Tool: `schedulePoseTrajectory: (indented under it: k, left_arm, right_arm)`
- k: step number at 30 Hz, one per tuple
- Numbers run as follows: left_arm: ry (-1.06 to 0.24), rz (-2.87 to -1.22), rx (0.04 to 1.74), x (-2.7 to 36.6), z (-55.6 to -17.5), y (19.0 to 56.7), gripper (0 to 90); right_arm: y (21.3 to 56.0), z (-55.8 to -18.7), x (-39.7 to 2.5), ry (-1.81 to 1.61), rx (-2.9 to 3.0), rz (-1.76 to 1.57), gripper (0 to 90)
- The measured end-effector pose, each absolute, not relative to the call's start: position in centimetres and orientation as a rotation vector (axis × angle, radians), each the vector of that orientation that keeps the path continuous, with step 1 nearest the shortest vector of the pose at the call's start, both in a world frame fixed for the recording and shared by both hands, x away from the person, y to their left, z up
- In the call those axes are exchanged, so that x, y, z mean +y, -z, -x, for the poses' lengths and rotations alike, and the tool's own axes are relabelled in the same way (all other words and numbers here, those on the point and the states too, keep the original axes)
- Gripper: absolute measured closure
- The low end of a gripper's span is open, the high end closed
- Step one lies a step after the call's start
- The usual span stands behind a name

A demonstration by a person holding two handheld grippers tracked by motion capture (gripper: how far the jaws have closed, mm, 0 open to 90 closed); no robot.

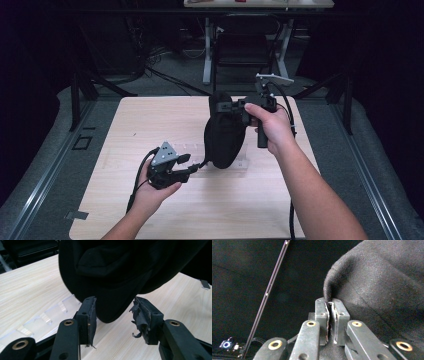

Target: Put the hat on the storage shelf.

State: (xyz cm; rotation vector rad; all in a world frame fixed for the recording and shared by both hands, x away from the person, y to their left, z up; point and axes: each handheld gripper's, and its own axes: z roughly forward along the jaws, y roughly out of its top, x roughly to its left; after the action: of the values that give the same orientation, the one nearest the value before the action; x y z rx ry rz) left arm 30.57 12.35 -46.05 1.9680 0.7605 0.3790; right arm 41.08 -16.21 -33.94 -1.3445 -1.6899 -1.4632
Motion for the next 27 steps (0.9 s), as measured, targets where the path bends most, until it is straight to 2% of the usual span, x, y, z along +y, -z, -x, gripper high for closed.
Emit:
schedulePoseTrajectory:
  k: [12, 23, 27]
  left_arm:
    - [-0.378, -1.999, 0.713, 10.4, -30.5, 45.7, 60.7]
    - [-0.429, -2.056, 0.706, 8.8, -30.8, 45.8, 74.9]
    - [-0.459, -2.074, 0.692, 8.6, -30.7, 45.8, 77.5]
  right_arm:
    - [34.0, -41.2, -15.9, 1.466, -1.691, 1.337, 84.3]
    - [34.0, -41.1, -15.7, 1.470, -1.691, 1.335, 83.8]
    - [34.0, -41.1, -15.6, 1.473, -1.688, 1.330, 83.5]
